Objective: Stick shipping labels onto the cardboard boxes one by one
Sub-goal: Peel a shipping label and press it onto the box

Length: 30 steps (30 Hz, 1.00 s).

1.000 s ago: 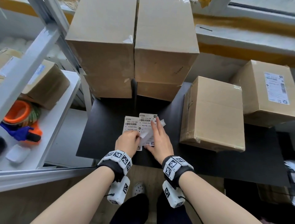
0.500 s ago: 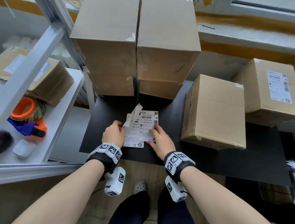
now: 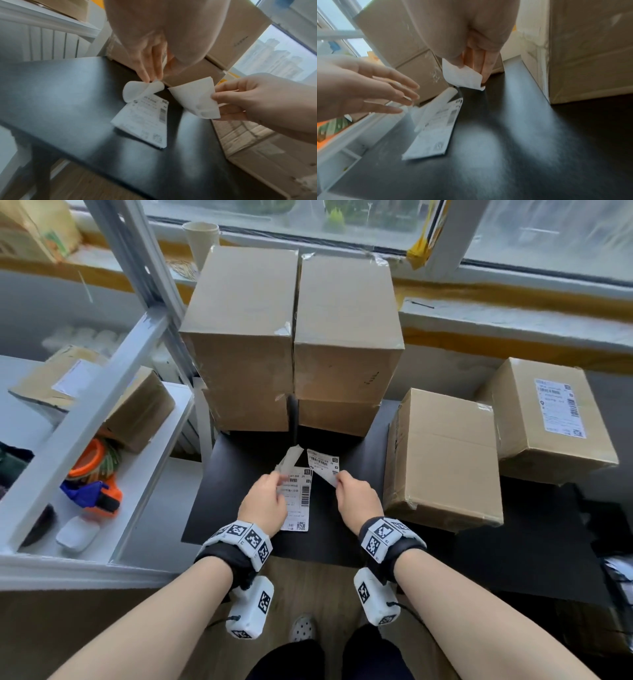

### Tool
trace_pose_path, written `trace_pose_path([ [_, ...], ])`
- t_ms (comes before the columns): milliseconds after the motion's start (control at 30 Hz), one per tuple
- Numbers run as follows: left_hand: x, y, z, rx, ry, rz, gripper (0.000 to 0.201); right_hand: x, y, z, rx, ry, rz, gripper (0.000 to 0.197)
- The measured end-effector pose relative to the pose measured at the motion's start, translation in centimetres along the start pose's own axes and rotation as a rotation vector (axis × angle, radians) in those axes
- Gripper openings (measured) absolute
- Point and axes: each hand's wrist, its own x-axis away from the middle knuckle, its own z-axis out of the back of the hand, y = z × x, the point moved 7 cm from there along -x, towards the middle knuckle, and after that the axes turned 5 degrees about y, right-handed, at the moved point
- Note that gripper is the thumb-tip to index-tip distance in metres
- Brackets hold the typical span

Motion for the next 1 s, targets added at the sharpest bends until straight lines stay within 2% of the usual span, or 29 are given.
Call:
trace_pose_path([
  [100, 0.0, 2.7, -0.5, 0.033, -0.13, -0.041, 0.033, 0.2, -0.6, 2.2, -0.117, 0.048, -0.017, 0.025],
  [233, -0.2, 6.6, 0.2, 0.081, -0.185, -0.114, 0.038, 0.5, -1.5, 4.5, -0.262, 0.102, -0.006, 0.022],
  [333, -0.2, 8.5, 1.0, 0.138, -0.201, -0.136, 0.04, 1.0, -2.3, 6.2, -0.299, 0.135, 0.027, 0.023],
  [500, -0.3, 9.8, 1.8, 0.326, -0.182, -0.134, 0.029, 2.2, -3.8, 7.7, -0.333, 0.139, 0.096, 0.027],
  [567, -0.1, 10.0, 2.2, 0.451, -0.162, -0.072, 0.026, 2.6, -4.0, 7.9, -0.32, 0.145, 0.117, 0.029],
  [700, 0.0, 9.4, 2.3, 0.699, -0.188, 0.151, 0.031, 3.5, -4.1, 8.4, -0.27, 0.155, 0.157, 0.032],
  [1000, 0.8, 9.3, 2.3, 0.761, -0.191, 0.219, 0.017, 4.3, -3.6, 8.1, -0.299, 0.179, 0.173, 0.033],
])
